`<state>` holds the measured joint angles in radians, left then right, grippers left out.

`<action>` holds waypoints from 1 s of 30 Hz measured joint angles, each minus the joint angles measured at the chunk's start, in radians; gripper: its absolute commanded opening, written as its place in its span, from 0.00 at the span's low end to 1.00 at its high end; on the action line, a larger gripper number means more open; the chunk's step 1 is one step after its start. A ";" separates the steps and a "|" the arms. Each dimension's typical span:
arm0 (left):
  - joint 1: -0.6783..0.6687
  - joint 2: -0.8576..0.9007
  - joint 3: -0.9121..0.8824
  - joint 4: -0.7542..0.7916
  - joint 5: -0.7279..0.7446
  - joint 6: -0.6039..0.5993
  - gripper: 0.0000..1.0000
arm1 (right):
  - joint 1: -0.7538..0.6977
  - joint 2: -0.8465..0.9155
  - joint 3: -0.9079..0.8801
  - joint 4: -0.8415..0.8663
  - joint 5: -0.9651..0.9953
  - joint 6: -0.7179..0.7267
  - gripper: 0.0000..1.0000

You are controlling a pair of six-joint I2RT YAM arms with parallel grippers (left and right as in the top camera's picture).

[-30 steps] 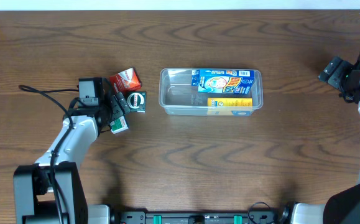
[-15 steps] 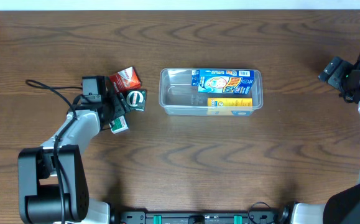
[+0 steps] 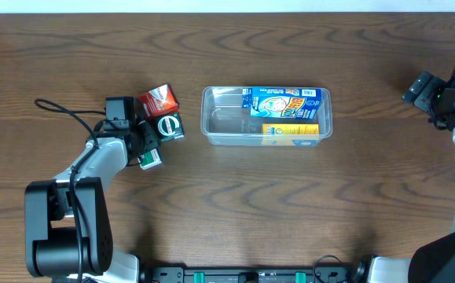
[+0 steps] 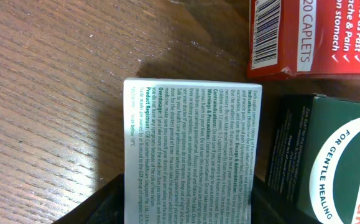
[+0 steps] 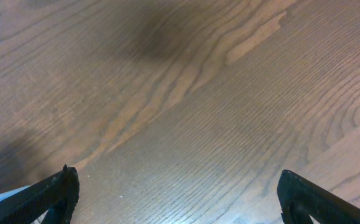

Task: Pack container
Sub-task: 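Grasp the white box with the left gripper, then carry the white box right over the clear container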

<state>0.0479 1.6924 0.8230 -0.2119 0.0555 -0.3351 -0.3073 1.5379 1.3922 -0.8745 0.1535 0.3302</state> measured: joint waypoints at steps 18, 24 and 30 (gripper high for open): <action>0.000 -0.159 -0.008 -0.023 0.026 0.000 0.46 | 0.000 0.000 0.000 0.000 0.000 0.000 0.99; -0.002 -0.312 -0.008 -0.008 0.144 0.000 0.45 | 0.000 0.000 0.000 0.000 0.000 0.000 0.99; -0.063 -0.406 -0.008 0.077 0.232 -0.005 0.42 | 0.000 0.000 0.000 0.000 0.000 0.000 0.99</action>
<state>-0.0154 1.2861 0.8150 -0.1352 0.2871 -0.3405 -0.3073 1.5379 1.3922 -0.8745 0.1535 0.3302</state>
